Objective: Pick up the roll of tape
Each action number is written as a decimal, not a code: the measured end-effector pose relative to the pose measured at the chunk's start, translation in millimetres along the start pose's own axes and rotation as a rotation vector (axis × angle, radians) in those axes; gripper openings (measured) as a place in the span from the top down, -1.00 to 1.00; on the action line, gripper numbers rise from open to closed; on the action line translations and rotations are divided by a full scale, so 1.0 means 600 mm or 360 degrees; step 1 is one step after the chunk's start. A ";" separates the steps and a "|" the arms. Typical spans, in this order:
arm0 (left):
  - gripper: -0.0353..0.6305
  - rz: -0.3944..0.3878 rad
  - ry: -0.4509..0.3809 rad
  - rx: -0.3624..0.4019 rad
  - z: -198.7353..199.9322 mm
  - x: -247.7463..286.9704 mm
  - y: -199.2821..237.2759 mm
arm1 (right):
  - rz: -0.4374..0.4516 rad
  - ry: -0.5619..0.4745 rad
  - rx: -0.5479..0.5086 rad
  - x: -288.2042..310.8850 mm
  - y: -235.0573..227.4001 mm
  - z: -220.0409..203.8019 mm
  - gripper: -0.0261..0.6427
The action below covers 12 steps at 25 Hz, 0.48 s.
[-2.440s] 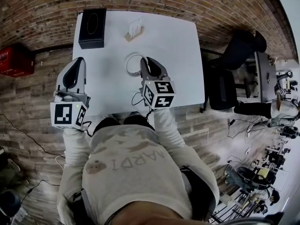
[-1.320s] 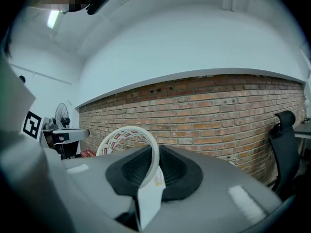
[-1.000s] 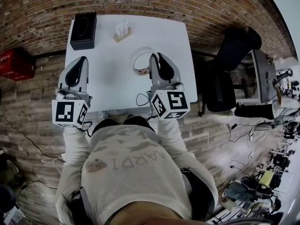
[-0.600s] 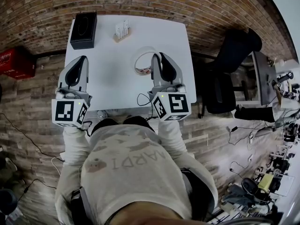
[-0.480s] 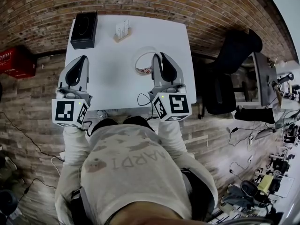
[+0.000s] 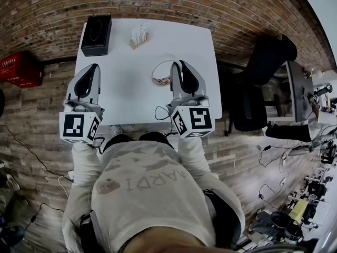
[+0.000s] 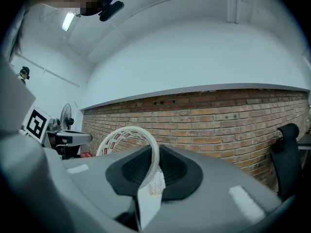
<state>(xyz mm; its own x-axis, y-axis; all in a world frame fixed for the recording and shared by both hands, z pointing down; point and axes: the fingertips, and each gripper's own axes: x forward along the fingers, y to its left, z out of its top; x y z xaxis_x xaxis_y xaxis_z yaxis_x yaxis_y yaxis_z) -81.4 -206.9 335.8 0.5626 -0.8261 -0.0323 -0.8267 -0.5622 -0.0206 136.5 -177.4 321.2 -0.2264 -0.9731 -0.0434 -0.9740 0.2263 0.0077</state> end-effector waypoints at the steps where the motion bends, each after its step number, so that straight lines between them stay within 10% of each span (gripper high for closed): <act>1: 0.88 0.0000 0.0000 -0.0001 -0.001 0.001 0.001 | 0.0000 0.0001 0.0001 0.001 0.000 -0.001 0.74; 12: 0.88 -0.0011 -0.0010 -0.0009 -0.001 0.010 0.005 | -0.0023 -0.0006 -0.0001 0.004 -0.003 0.000 0.74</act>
<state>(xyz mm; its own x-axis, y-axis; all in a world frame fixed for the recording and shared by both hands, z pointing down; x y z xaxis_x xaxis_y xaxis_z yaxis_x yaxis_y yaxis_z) -80.5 -213.9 336.0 0.5685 -0.8218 -0.0383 -0.8226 -0.5684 -0.0150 137.7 -180.1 321.1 -0.2124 -0.9761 -0.0472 -0.9772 0.2122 0.0080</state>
